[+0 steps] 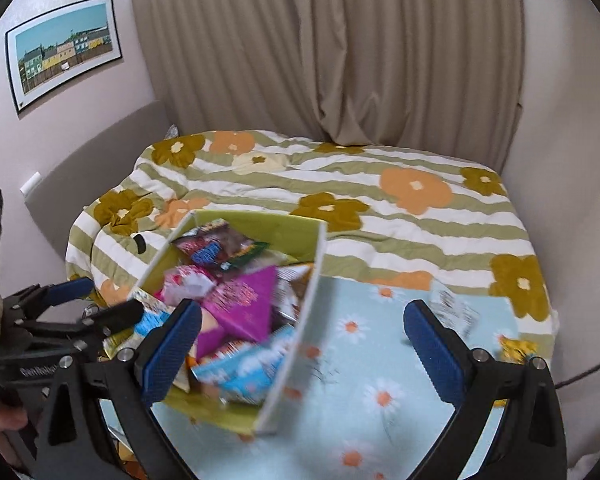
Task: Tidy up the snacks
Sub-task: 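Move both tools back over the silver and gold bags on the cloth, then grasp the silver corn-snack bag with the left tool while the right tool grasps the gold chocolate bag, then carry both bags into the yellow box and open both tools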
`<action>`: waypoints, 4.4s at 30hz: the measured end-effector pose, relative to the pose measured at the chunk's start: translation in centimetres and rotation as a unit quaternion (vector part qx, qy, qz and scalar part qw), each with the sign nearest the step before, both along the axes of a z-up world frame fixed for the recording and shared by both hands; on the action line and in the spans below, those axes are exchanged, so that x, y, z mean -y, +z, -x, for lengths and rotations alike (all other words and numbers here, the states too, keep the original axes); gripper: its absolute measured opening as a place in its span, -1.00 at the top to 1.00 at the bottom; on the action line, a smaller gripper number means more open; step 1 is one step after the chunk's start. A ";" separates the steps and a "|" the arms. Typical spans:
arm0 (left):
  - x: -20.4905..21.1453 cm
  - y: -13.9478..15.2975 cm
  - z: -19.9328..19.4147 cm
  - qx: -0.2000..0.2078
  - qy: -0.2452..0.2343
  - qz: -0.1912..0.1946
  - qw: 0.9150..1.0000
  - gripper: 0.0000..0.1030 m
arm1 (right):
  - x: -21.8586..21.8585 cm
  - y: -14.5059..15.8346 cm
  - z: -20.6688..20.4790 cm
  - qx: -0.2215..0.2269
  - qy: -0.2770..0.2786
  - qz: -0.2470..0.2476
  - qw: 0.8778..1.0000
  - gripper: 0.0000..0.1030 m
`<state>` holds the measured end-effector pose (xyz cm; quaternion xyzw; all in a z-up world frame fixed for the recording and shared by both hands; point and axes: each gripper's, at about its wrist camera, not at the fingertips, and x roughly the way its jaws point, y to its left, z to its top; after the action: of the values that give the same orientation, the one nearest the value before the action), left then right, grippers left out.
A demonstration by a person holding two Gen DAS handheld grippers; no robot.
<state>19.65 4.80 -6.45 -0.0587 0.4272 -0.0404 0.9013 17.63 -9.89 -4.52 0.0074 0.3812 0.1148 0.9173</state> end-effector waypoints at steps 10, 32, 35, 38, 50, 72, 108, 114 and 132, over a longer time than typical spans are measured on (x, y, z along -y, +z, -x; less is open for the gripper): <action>9.6 -1.0 3.9 -0.004 -0.016 0.008 1.000 -0.89 | 9.1 -0.7 6.2 0.014 -0.052 -0.011 0.999 -0.96; 28.1 -9.8 -8.8 -0.067 -0.183 -0.009 0.981 -0.89 | 24.8 -7.9 3.9 -0.059 -0.201 0.009 0.978 -0.96; 29.5 -12.6 -11.9 -0.092 -0.193 -0.016 0.977 -0.89 | 25.5 -9.9 2.3 -0.078 -0.212 0.012 0.974 -0.96; 30.3 -15.3 -14.6 -0.119 -0.200 -0.021 0.972 -0.89 | 26.1 -11.8 0.8 -0.095 -0.224 0.009 0.970 -0.96; 32.0 -23.0 -20.3 -0.201 -0.211 -0.003 0.957 -0.89 | 27.0 -17.8 -4.0 -0.152 -0.234 0.025 0.960 -0.90; 31.5 -23.7 -20.5 -0.194 -0.215 0.008 0.957 -0.08 | 27.1 -21.7 -5.3 -0.191 -0.223 0.037 0.955 -0.35; 24.6 -8.3 -2.0 -0.059 -0.135 0.041 0.988 -0.08 | 22.2 -10.6 2.9 -0.081 -0.107 0.017 0.991 0.19; 20.5 -4.1 2.8 -0.030 -0.095 0.048 0.994 -0.08 | 18.4 -6.6 4.9 -0.042 -0.045 -0.003 0.998 0.19; 4.6 3.1 4.1 0.036 0.003 0.039 0.999 -0.08 | 4.7 0.6 2.2 0.025 0.061 -0.035 0.997 0.19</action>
<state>15.54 0.20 -3.33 -0.0934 0.3922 -0.0566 0.9134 15.40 -14.56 -3.93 0.0138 0.3538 0.1841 0.9169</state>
